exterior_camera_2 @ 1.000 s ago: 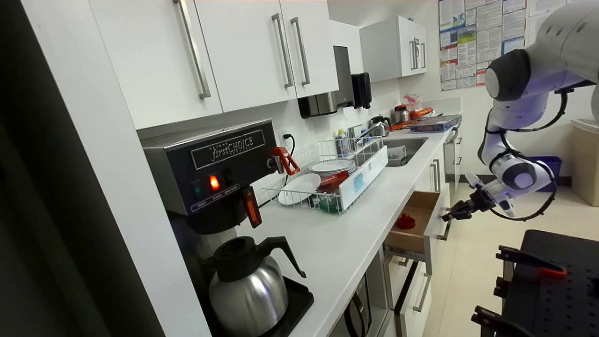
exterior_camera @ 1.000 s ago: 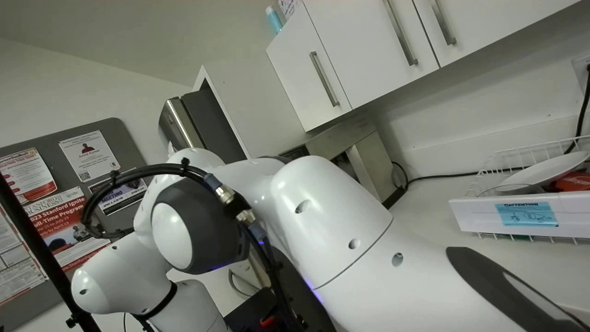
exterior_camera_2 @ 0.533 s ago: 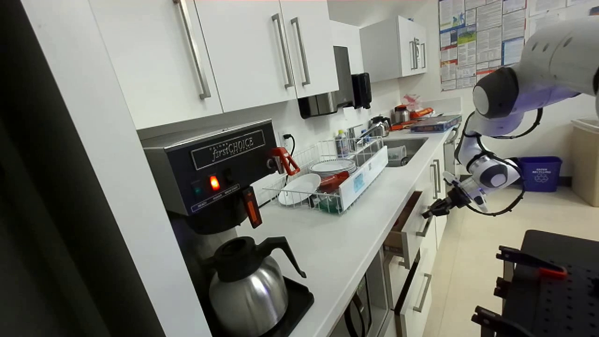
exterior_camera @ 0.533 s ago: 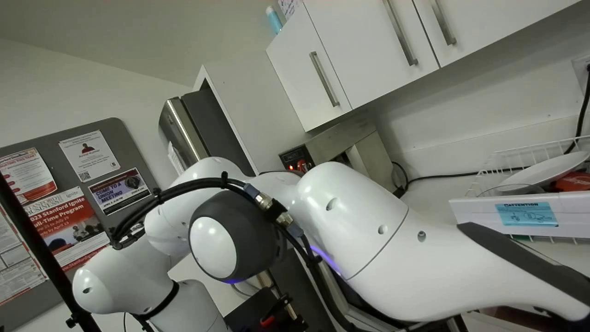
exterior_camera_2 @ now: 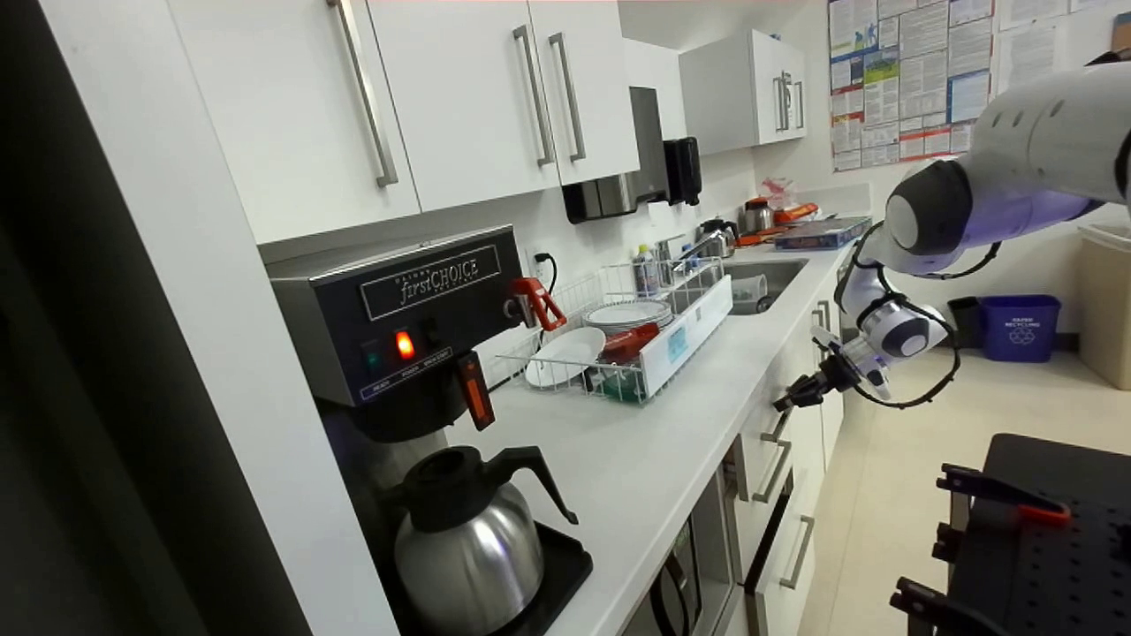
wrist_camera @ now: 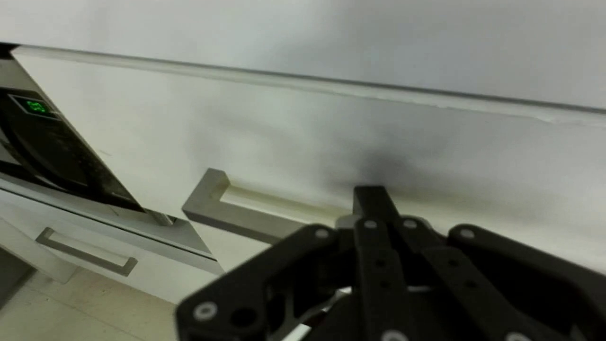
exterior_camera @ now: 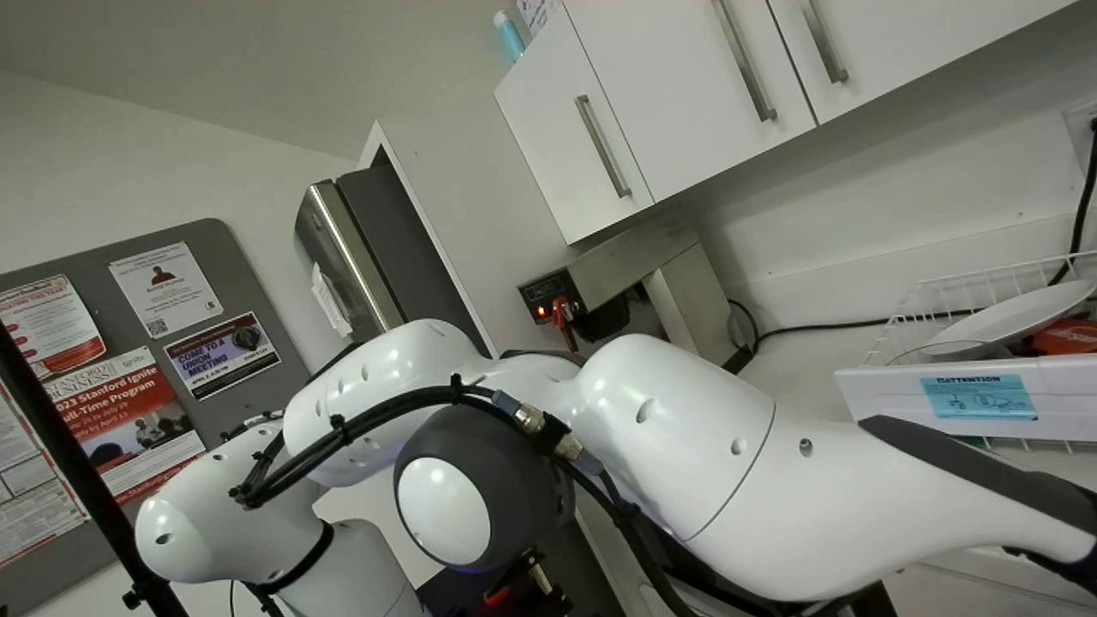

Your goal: Pick up the red object from the left side of the countertop and put it in the open drawer, push the open drawer closed

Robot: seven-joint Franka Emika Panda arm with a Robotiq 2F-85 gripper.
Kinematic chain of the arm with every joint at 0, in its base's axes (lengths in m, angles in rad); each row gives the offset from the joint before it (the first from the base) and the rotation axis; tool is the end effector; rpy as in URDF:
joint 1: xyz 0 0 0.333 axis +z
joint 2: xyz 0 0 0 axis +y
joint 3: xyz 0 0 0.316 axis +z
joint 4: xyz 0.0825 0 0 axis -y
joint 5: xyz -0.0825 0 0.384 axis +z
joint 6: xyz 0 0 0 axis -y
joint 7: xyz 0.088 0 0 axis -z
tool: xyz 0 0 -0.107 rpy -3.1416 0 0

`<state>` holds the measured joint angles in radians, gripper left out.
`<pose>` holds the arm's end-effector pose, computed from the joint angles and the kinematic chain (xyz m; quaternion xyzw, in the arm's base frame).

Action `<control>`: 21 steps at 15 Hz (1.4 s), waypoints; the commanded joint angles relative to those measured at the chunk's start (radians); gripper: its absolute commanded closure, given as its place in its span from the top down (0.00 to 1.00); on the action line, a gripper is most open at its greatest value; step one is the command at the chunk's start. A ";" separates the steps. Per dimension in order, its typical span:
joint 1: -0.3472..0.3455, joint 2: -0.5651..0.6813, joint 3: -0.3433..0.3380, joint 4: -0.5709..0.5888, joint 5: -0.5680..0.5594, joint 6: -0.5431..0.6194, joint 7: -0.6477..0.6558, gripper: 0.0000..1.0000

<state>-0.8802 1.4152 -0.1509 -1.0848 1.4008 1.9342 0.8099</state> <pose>0.4301 -0.5322 -0.0656 -0.2005 0.8460 0.1616 0.4669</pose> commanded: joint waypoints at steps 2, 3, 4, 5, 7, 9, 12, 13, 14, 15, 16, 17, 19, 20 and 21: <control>0.023 0.091 -0.029 0.152 -0.078 -0.018 0.041 0.00; 0.038 0.100 -0.050 0.174 -0.100 0.022 0.019 0.00; 0.079 -0.059 -0.044 -0.049 -0.090 0.077 -0.071 0.00; 0.099 -0.109 -0.050 -0.117 -0.089 0.103 -0.109 0.00; 0.135 -0.168 -0.080 -0.187 -0.112 0.123 -0.184 0.00; 0.190 -0.228 -0.126 -0.264 -0.145 0.164 -0.216 0.00; 0.283 -0.325 -0.206 -0.387 -0.195 0.232 -0.266 0.00; 0.315 -0.356 -0.233 -0.427 -0.207 0.265 -0.283 0.00; 0.321 -0.391 -0.225 -0.461 -0.247 0.305 -0.309 0.00; 0.348 -0.424 -0.240 -0.502 -0.262 0.348 -0.337 0.00; 0.370 -0.460 -0.248 -0.545 -0.282 0.390 -0.365 0.00; 0.392 -0.497 -0.254 -0.587 -0.301 0.436 -0.397 0.00; 0.435 -0.570 -0.264 -0.674 -0.345 0.522 -0.459 0.00; 0.451 -0.608 -0.265 -0.719 -0.365 0.562 -0.493 0.00; 0.464 -0.649 -0.265 -0.764 -0.391 0.592 -0.522 0.00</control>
<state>-0.4758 0.9251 -0.4053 -1.6565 1.0666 2.4351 0.3773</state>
